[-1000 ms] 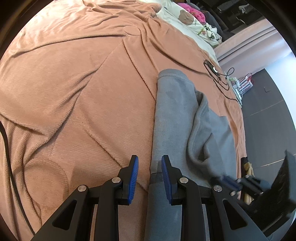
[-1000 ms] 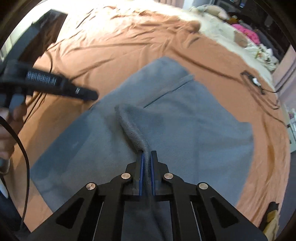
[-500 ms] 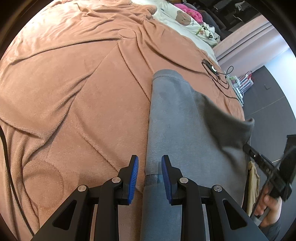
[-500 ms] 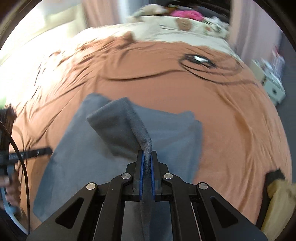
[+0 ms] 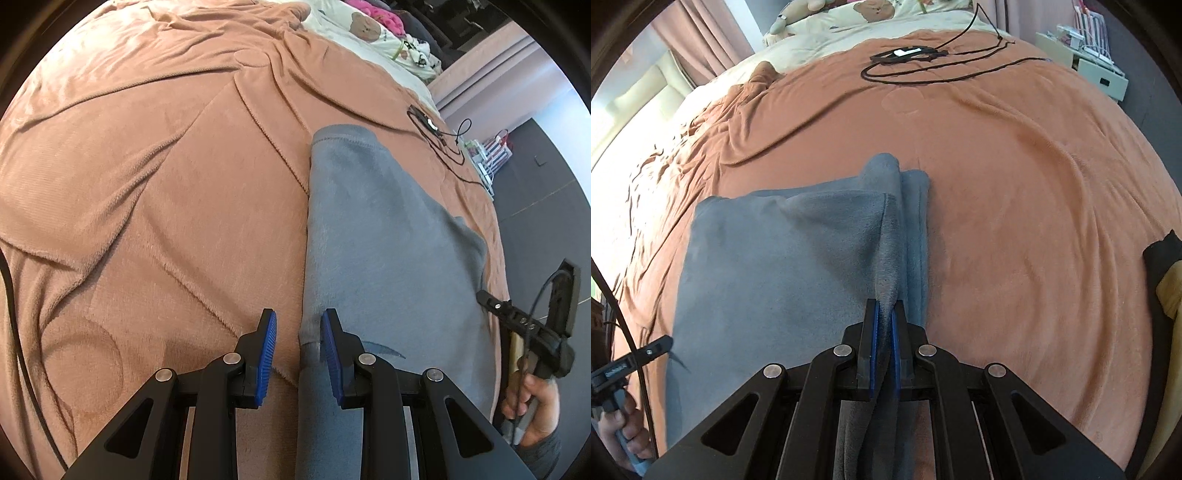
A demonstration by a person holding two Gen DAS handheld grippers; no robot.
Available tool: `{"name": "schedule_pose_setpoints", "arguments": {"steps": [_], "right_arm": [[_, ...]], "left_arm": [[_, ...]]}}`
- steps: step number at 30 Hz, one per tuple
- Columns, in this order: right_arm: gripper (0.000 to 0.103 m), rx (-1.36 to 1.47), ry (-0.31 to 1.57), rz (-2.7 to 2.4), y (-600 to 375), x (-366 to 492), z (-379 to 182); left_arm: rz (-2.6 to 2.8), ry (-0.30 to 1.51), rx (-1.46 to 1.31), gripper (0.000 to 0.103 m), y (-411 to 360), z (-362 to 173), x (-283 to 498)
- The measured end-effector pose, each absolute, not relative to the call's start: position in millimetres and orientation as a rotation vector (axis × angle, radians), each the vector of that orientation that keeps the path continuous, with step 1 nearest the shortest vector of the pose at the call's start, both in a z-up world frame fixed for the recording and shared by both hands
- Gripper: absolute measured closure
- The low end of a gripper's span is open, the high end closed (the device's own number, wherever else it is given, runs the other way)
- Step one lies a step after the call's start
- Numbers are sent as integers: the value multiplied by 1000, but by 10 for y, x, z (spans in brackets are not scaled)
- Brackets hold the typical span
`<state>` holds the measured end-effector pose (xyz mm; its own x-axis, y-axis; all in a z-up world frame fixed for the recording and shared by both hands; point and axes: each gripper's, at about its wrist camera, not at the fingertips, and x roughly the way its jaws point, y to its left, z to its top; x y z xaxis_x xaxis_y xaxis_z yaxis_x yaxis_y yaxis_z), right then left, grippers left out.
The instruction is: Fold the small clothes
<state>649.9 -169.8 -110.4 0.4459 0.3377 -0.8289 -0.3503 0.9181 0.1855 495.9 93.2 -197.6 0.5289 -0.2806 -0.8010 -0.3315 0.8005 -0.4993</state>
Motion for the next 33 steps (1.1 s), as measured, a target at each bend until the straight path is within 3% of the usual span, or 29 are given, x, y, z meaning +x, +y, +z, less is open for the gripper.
{"name": "schedule_pose_setpoints", "arguments": {"steps": [3,5,7,18,25,33], "right_arm": [[93,11,1037,427,-1797,6450,-996],[70,35,1039,443,-1878,6372,-944],[54,53,1038,458,-1958,6247,-913],[54,101,1107,492,-2304,5779,-1105],[54,171,1144,509,-2583,5582,-1184],[54,174,1168,512,-2680,5426,-1271]], "left_arm": [[28,1041,-646,75,883,-1975,4923],[18,1050,-648,75,864,-1983,4882],[16,1065,-656,75,867,-1990,4841],[-6,1163,-610,71,694,-1969,4460],[-49,1183,-641,47,578,-1927,4248],[-54,1214,-679,46,512,-2006,4034]]}}
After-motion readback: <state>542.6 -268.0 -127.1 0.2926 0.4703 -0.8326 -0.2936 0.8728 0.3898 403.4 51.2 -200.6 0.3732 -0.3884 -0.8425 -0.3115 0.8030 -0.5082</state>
